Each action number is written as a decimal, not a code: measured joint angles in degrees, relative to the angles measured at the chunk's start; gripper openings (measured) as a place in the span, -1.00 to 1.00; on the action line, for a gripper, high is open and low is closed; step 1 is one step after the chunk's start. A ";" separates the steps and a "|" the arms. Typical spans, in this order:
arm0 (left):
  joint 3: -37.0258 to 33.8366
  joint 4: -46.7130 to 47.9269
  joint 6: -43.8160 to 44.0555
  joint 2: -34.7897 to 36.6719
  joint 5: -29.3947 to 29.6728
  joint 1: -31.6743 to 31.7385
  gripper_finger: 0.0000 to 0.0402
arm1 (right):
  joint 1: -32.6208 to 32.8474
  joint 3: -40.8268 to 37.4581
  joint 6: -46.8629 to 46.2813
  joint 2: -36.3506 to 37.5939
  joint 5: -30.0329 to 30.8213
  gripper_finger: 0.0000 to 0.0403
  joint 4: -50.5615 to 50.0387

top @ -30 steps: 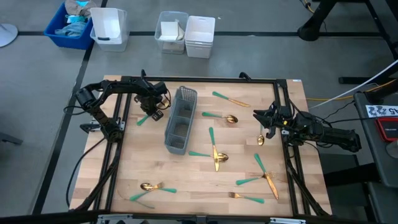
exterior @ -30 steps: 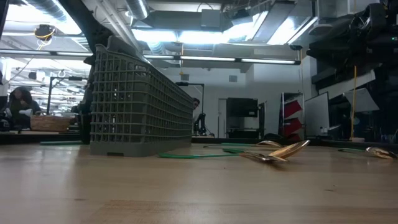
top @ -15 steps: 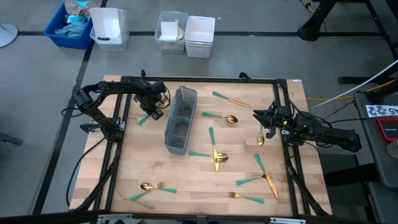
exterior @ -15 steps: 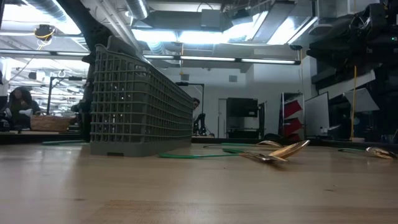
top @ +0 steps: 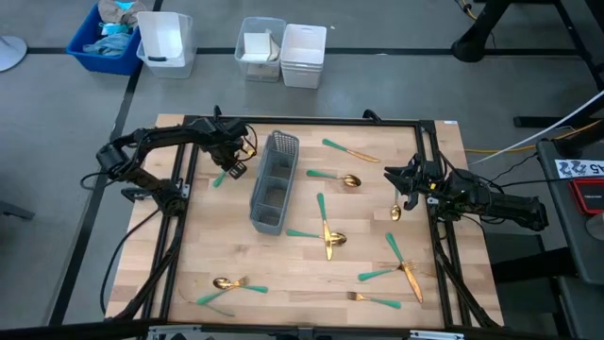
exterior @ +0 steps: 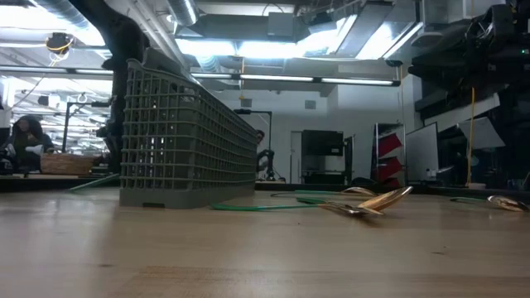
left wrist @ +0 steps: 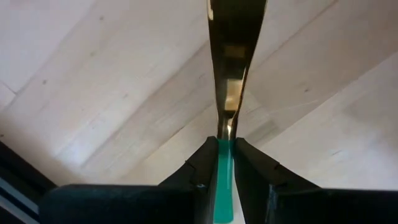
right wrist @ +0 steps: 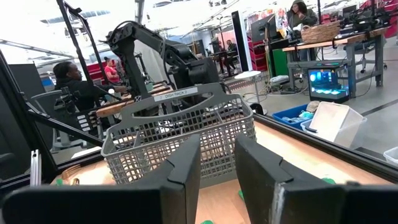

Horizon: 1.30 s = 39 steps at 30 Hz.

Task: Sort silverware
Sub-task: Put the green table knife into the gray silverware rack

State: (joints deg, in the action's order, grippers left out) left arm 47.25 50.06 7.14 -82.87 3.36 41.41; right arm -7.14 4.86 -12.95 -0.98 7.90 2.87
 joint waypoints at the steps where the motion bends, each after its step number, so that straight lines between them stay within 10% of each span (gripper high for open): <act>1: 0.02 0.00 0.03 0.68 0.00 0.00 -0.80 | 0.00 0.00 0.00 -0.01 0.00 -0.51 0.00; 39: 0.13 0.04 1.95 14.29 0.04 -0.07 -0.80 | 0.00 0.00 0.00 -0.01 0.02 -0.51 0.02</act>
State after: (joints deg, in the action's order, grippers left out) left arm 47.37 50.11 9.08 -68.58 3.40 41.34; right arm -7.14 4.86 -12.95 -0.99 7.92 2.90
